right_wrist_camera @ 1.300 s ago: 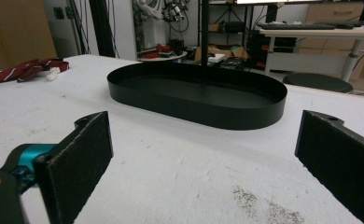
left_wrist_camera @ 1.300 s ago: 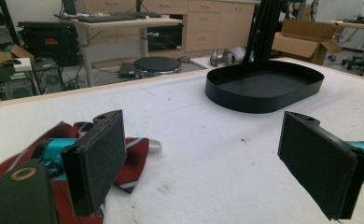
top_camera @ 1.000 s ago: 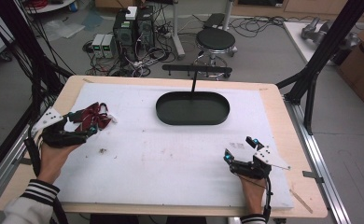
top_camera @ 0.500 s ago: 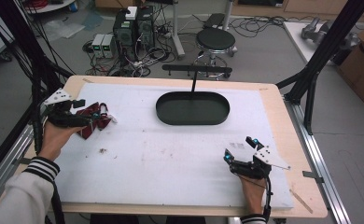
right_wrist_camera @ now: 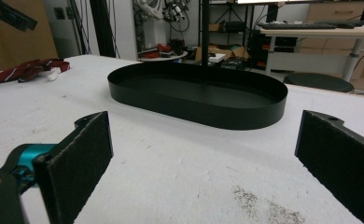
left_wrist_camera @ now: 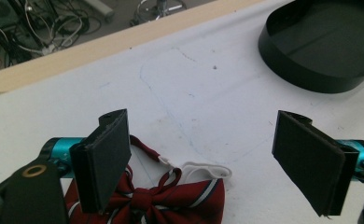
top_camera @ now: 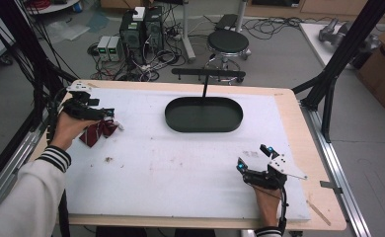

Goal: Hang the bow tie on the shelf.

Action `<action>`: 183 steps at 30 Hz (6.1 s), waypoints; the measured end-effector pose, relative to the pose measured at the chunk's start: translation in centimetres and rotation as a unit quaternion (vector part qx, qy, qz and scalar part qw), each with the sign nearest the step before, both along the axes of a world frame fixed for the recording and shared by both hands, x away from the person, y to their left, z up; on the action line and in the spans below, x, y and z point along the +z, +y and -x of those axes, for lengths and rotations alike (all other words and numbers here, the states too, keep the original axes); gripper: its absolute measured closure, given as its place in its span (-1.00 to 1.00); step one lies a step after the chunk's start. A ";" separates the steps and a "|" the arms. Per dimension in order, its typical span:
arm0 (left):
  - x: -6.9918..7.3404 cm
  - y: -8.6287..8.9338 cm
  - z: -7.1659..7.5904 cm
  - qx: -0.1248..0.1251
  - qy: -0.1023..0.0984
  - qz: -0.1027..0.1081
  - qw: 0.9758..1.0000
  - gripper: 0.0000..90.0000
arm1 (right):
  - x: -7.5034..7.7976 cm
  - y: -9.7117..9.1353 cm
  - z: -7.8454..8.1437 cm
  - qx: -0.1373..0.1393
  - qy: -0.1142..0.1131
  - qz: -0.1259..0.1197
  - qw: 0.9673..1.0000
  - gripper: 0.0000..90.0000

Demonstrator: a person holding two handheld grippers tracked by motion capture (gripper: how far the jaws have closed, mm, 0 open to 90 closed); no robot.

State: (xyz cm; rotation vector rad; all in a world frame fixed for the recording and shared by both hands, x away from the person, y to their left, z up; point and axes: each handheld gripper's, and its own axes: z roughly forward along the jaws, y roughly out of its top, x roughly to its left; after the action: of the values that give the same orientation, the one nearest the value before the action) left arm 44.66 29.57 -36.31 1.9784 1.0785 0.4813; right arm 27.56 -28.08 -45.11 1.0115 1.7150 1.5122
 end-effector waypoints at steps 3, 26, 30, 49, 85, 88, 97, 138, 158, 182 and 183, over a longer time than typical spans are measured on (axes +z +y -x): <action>-0.2 -0.4 -0.5 0.000 0.010 -0.008 1.000 -0.55 | 0.0 0.0 0.0 0.000 0.002 -0.001 1.000 -0.93; -3.1 -1.8 -3.9 0.060 0.124 -0.020 0.990 -0.36 | 0.0 0.0 0.0 -0.001 -0.002 0.003 1.000 -0.93; -3.2 -2.0 -4.3 0.070 0.151 -0.018 0.986 -0.34 | 0.0 0.0 0.1 -0.001 -0.001 0.001 1.000 -0.93; -4.4 -2.4 -5.5 0.135 0.205 -0.039 0.969 -0.10 | 0.0 0.0 0.0 0.000 -0.001 0.000 1.000 -0.93; -5.2 -2.2 -5.7 0.142 0.218 -0.067 0.963 0.67 | 0.0 -0.2 0.1 -0.001 -0.006 -0.008 1.000 -0.93; -5.2 -2.5 -5.5 0.138 0.210 -0.082 0.965 0.80 | 0.0 -0.2 0.1 -0.001 -0.005 -0.009 1.000 -0.93; -4.5 -2.7 -4.7 0.116 0.177 -0.072 0.975 0.89 | 0.0 -0.1 0.2 0.000 -0.005 -0.008 1.000 -0.93; 6.3 -4.0 1.3 0.066 -0.114 0.079 0.988 0.90 | 0.0 -0.1 0.1 -0.003 -0.008 -0.006 1.000 -0.93; 9.0 -10.6 1.7 0.025 -0.171 0.121 0.977 0.90 | 0.0 -0.1 0.2 -0.004 -0.009 -0.004 1.000 -0.93; 9.2 -16.6 -0.8 -0.026 -0.156 0.116 0.981 0.89 | -0.1 -0.1 0.1 -0.003 -0.006 -0.009 1.000 -0.93; 9.2 -16.8 -0.9 -0.027 -0.156 0.113 0.981 0.89 | -0.1 -0.2 0.1 -0.003 -0.006 -0.009 1.000 -0.93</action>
State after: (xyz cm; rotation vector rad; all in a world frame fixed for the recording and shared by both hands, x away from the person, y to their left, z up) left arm 45.53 12.74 -27.16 1.6619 0.8408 0.5910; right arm 27.43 -28.25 -45.16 1.0133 1.6914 1.5307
